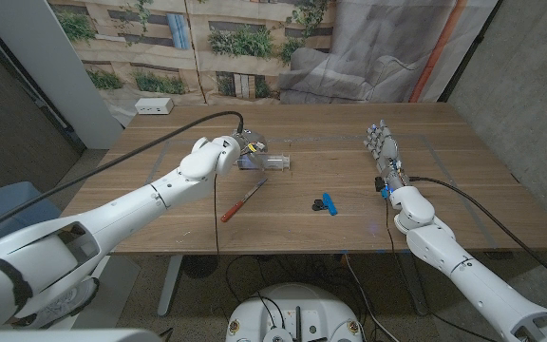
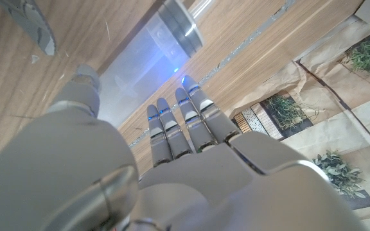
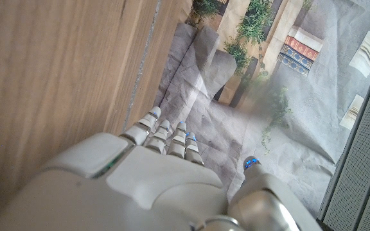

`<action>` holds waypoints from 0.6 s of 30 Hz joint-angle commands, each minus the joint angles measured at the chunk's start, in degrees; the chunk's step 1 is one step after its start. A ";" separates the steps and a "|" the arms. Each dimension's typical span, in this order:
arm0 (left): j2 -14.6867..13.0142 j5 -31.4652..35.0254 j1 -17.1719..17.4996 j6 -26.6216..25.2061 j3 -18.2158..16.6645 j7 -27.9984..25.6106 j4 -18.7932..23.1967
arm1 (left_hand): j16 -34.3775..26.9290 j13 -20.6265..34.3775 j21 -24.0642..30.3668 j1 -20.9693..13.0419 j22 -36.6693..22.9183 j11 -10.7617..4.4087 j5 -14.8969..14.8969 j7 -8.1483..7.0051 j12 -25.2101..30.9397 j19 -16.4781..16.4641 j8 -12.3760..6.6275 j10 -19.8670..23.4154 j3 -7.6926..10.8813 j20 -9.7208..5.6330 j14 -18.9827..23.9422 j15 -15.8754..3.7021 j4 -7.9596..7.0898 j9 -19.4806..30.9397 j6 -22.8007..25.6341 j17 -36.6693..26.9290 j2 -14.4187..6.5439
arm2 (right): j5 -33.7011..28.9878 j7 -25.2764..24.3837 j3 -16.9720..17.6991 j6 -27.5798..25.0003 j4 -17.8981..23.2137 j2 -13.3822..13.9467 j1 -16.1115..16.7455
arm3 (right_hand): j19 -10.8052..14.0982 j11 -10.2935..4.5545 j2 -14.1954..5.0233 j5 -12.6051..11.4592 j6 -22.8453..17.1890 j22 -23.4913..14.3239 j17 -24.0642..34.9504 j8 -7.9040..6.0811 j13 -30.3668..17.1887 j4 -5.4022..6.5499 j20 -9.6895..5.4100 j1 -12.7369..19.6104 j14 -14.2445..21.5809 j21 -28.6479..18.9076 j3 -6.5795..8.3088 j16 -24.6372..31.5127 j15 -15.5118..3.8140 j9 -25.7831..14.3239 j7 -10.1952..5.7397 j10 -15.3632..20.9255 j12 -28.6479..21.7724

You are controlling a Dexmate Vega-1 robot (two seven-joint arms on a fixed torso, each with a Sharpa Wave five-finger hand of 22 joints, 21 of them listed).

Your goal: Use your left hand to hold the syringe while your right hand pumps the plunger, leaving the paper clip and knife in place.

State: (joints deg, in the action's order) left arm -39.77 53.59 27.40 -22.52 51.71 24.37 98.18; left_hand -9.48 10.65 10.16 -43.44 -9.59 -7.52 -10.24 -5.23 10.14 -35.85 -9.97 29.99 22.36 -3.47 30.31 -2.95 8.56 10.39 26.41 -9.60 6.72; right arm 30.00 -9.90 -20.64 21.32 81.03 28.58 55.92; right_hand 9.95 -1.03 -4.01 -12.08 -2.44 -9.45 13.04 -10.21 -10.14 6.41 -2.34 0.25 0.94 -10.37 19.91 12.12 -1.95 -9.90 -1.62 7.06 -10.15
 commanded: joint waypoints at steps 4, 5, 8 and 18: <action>-0.84 -1.99 -0.07 -1.99 -1.44 5.80 2.72 | -0.12 -0.18 -0.40 2.54 0.03 1.36 -0.28 0.42 -0.16 5.24 0.00 -4.95 -2.09 -2.99 -4.58 -3.31 -0.23 -0.11 -4.25 -0.03 0.11 | -0.38 -0.97 -0.03 -0.33 0.70 -0.04 0.80 | -0.14 -0.11 -1.18 -0.38 0.00 -0.11 0.12 -0.26 -0.17 0.22 -0.90 0.42 0.15 -0.25 0.02 0.01 -1.01 -0.12 -0.30 -0.13 -0.42; -0.92 -2.44 0.07 -2.15 -1.74 5.90 3.00 | -0.16 -0.21 -0.41 2.79 0.04 1.38 -0.27 0.51 -0.17 5.83 0.03 -5.45 -2.30 -2.83 -4.95 -3.18 -0.25 -0.12 -4.82 -0.02 0.16 | -0.49 -1.03 -0.08 -0.43 0.79 0.02 0.85 | -0.14 -0.13 -1.17 -0.38 0.01 -0.11 0.12 -0.26 -0.17 0.23 -0.87 0.41 0.09 -0.25 0.00 -0.01 -1.09 -0.12 -0.32 -0.13 -0.43; -1.17 -4.21 0.55 -2.63 -2.85 6.12 3.95 | -0.19 -0.29 -0.43 4.09 0.06 1.60 -0.24 1.01 -0.37 8.30 -0.04 -8.27 -3.14 -2.26 -6.84 -2.77 -0.51 -0.16 -6.71 -0.03 0.09 | -0.50 -1.15 -0.09 -0.37 0.76 -0.09 0.92 | -0.16 -0.15 -1.14 -0.39 0.05 -0.12 0.12 -0.26 -0.17 0.25 -0.85 0.40 0.08 -0.25 -0.04 -0.01 -1.02 -0.12 -0.33 -0.16 -0.43; -2.48 -18.51 3.54 -3.41 -9.75 4.02 6.65 | 0.04 -0.41 -0.34 8.06 0.03 3.86 -0.05 1.85 -0.29 15.82 -0.11 -15.68 -4.65 -0.95 -14.97 0.25 -1.56 -0.22 -11.57 -0.07 -1.92 | 0.51 -0.93 0.26 -2.09 1.86 0.69 1.30 | -0.52 -0.05 -0.92 -0.38 0.60 -0.12 0.15 -0.11 -0.16 0.30 -0.90 0.35 -0.33 -0.16 -0.25 -0.12 -1.10 -0.11 -0.41 -0.37 -0.40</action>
State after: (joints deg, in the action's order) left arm -40.92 46.12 28.54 -25.28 47.29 29.60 102.22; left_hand -9.48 10.12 9.80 -36.30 -9.49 -3.89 -10.23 -3.36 10.14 -21.10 -9.97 15.51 17.98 -2.45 16.82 -2.36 7.15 10.12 15.63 -9.60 5.23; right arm 29.66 -10.71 -20.63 20.88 81.77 28.75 56.72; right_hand 9.54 -1.03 -4.01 -12.07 -2.12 -9.45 13.05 -10.20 -10.15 6.57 -1.93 0.25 0.94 -10.38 19.75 12.12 -1.95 -9.90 -1.94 7.06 -10.15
